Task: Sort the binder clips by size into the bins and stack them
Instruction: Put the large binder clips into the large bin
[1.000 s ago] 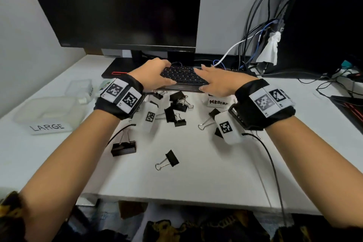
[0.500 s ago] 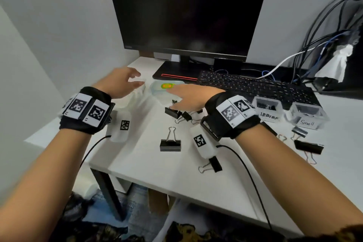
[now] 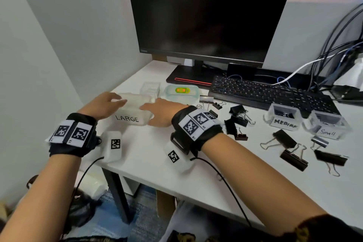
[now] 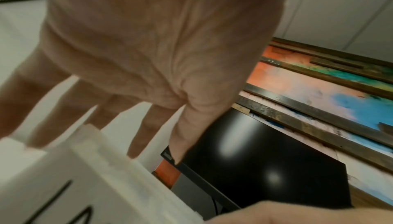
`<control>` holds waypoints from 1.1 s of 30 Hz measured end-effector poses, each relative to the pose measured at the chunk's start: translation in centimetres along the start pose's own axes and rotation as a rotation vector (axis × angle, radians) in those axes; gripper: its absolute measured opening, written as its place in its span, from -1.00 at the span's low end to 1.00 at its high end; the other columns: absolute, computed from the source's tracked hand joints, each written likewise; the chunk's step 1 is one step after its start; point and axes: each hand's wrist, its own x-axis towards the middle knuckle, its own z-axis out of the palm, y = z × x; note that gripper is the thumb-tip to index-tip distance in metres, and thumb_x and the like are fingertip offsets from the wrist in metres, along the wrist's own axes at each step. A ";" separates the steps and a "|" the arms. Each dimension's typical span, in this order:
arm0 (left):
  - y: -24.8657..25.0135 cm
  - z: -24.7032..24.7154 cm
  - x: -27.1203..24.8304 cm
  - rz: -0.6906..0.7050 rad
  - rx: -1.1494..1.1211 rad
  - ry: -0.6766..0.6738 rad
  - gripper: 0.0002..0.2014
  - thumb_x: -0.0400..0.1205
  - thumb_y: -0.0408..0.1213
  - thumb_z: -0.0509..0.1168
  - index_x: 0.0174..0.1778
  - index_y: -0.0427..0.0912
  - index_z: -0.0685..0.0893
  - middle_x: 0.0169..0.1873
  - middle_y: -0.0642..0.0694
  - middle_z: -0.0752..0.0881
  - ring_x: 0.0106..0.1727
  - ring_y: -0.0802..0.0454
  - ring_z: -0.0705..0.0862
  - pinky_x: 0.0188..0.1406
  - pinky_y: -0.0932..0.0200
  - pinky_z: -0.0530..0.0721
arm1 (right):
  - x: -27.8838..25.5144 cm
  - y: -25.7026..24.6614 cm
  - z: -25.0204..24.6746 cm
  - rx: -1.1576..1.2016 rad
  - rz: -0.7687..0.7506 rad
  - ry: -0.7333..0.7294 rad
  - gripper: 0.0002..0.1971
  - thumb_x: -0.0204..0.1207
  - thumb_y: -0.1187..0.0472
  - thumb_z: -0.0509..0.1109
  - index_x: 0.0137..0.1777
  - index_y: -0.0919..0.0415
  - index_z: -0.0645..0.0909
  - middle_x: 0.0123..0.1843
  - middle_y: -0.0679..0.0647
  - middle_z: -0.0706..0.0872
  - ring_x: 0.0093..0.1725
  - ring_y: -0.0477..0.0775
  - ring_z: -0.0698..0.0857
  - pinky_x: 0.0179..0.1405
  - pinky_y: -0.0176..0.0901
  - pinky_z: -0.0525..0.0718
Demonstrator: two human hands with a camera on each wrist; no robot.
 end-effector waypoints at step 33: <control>15.3 11.7 -11.0 0.560 -0.302 -0.492 -0.61 0.53 -0.10 0.45 0.27 -0.06 0.64 -0.10 -0.16 0.76 -0.06 -0.09 0.75 -0.03 -0.03 0.76 | -25.2 12.5 1.1 0.386 0.556 0.252 -0.58 0.58 -0.30 0.23 0.00 -0.08 0.83 0.04 -0.13 0.81 0.11 -0.09 0.72 0.19 -0.11 0.62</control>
